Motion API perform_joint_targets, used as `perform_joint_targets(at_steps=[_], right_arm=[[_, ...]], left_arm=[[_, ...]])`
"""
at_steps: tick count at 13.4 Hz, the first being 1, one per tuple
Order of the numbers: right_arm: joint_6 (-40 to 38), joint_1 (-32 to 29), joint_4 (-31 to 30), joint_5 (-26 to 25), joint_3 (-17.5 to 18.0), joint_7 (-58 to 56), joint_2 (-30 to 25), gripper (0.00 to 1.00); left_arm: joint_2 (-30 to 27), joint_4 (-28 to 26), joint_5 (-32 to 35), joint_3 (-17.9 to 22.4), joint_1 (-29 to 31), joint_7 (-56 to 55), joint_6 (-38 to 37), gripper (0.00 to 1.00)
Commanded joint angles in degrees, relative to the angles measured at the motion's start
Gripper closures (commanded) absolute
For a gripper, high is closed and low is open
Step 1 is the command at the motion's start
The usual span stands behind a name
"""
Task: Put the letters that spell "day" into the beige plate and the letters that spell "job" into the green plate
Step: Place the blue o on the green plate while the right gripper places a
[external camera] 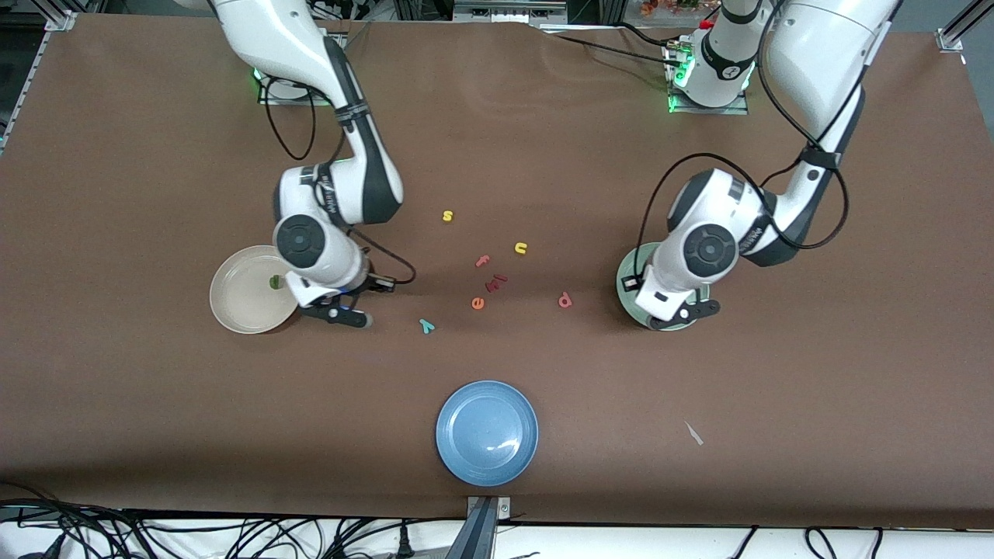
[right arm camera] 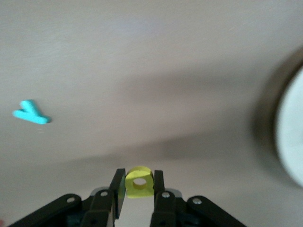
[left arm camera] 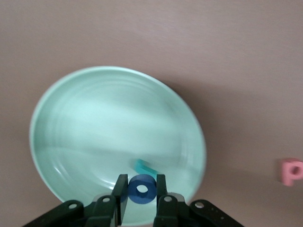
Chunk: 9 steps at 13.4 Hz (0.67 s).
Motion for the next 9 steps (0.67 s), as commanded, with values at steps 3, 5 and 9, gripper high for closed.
perform_joint_targets(at_steps=[3, 5, 9], right_arm=[[-0.3, 0.5, -9.5, 0.7, -6.3, -14.6, -6.0, 1.00], [-0.2, 0.5, -13.2, 0.7, -9.2, -20.6, -7.6, 1.00], [0.6, -1.3, -15.8, 1.0, -13.1, -28.8, -6.7, 0.82]], left_arm=[[0.8, -4.2, 2.3, -0.1, 3.5, 6.3, -0.4, 1.00], [0.9, -6.7, 3.2, -0.1, 3.5, 6.3, 2.4, 1.00], [0.8, -7.9, 4.7, -0.2, 3.5, 6.5, 3.7, 0.21]])
